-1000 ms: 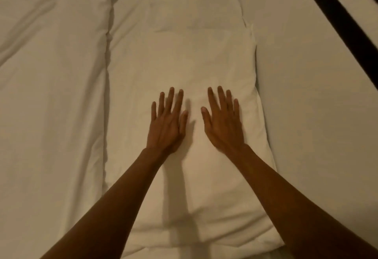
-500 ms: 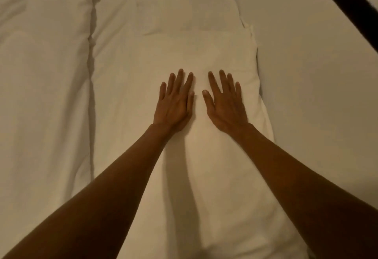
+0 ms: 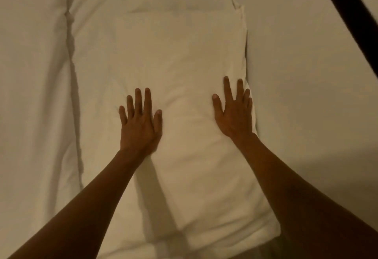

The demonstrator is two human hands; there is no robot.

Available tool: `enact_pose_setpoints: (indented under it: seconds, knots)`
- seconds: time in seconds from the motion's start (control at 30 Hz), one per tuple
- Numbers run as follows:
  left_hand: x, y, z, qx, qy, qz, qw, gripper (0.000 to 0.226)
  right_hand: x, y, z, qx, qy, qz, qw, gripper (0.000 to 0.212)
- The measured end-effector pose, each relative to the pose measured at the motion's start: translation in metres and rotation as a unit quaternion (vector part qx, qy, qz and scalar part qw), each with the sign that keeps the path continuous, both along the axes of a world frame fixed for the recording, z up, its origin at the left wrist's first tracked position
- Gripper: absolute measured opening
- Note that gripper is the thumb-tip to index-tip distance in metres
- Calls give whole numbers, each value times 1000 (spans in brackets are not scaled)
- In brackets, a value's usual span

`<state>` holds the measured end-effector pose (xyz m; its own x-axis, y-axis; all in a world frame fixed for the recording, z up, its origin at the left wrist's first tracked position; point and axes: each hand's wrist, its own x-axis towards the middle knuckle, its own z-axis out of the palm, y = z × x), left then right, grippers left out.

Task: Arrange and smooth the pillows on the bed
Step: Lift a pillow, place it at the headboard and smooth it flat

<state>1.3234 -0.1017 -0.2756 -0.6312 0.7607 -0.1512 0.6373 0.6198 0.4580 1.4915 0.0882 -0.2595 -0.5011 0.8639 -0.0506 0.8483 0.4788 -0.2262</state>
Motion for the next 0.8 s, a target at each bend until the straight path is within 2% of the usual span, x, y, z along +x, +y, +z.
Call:
enact_pose_setpoints:
  seconds: [0.2,0.37,0.5,0.6,0.7,0.8]
  knots:
    - [2,-7,-3,28,-3,18,999,62,20,-9,-1,-21,37,11,999,70]
    - [29,-49,1,-18,-21,63,998,65,65,-40,11,-102,68,13,992,85]
    - [58,-89,9,-61,-88,134,985,75,111,-67,30,-209,91,-95,969,105]
    - [77,-109,19,-68,-139,203,967,80,134,-78,36,-278,86,-152,945,110]
    - [86,-108,28,-77,-151,233,958,83,140,-74,39,-306,83,-123,940,113]
    - [96,-99,40,-87,-148,235,957,84,140,-66,55,-288,87,-86,950,110]
